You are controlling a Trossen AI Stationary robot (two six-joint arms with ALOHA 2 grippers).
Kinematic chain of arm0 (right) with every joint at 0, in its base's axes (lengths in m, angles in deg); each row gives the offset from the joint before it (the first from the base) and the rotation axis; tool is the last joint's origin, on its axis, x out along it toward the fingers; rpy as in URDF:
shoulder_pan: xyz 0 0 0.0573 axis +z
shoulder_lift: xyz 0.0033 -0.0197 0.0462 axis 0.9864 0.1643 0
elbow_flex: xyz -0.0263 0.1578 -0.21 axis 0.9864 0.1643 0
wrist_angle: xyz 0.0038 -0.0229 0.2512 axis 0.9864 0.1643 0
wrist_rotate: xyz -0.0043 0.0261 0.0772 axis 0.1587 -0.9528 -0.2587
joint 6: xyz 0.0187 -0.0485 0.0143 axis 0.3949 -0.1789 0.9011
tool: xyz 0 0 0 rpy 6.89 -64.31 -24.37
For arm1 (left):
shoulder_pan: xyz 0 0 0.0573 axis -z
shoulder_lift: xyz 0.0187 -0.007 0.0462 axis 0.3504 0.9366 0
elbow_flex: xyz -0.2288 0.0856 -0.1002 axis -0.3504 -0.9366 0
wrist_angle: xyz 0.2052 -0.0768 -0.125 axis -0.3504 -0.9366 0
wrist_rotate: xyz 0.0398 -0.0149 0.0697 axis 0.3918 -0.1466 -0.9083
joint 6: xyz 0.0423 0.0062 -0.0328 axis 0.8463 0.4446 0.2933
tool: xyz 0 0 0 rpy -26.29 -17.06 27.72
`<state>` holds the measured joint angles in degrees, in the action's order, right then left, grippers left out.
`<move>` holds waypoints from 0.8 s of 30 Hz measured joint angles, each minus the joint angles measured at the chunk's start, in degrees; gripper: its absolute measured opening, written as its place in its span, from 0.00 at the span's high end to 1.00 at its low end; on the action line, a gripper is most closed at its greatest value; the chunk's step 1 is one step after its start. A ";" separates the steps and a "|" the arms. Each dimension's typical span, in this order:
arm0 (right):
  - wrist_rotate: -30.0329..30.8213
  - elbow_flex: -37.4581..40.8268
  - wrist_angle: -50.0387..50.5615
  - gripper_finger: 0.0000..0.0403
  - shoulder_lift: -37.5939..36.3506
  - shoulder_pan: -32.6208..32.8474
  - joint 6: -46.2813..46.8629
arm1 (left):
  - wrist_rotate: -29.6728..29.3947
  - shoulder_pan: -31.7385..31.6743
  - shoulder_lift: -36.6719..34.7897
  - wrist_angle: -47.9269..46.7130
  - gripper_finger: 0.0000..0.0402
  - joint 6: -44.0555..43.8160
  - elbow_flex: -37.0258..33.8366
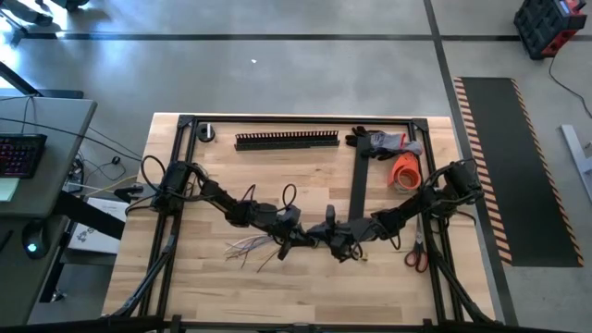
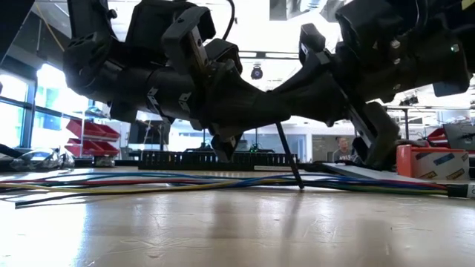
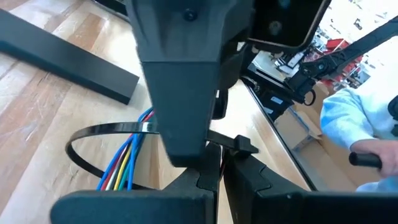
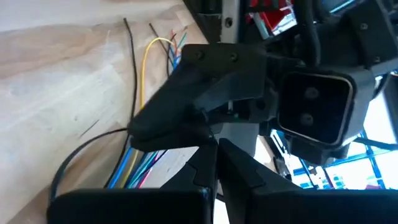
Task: Ziptie cables
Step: Wrap the cable wires using the black zip tie
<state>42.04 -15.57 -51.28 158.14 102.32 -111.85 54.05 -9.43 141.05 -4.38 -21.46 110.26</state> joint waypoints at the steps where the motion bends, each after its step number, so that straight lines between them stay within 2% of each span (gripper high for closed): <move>1: -0.02 -0.13 0.46 1.00 0.00 0.01 -0.13 | 0.03 -0.17 0.00 -0.02 1.00 -0.40 0.00; 15: 0.87 -0.22 0.63 1.00 0.00 1.95 -1.55 | 0.36 -1.24 0.00 -0.86 1.00 -1.28 -0.02; 20: -0.73 -0.22 1.53 1.00 0.00 1.13 -1.01 | 0.12 -1.24 0.02 -1.09 1.00 -1.28 -0.04; 24: -0.58 -0.30 3.21 0.93 -0.09 0.73 -2.25 | -0.31 -1.28 0.11 -1.48 1.00 -1.33 -0.09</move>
<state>41.46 -15.87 -48.08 158.05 103.04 -114.10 53.74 -10.71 141.16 -5.87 -22.79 110.16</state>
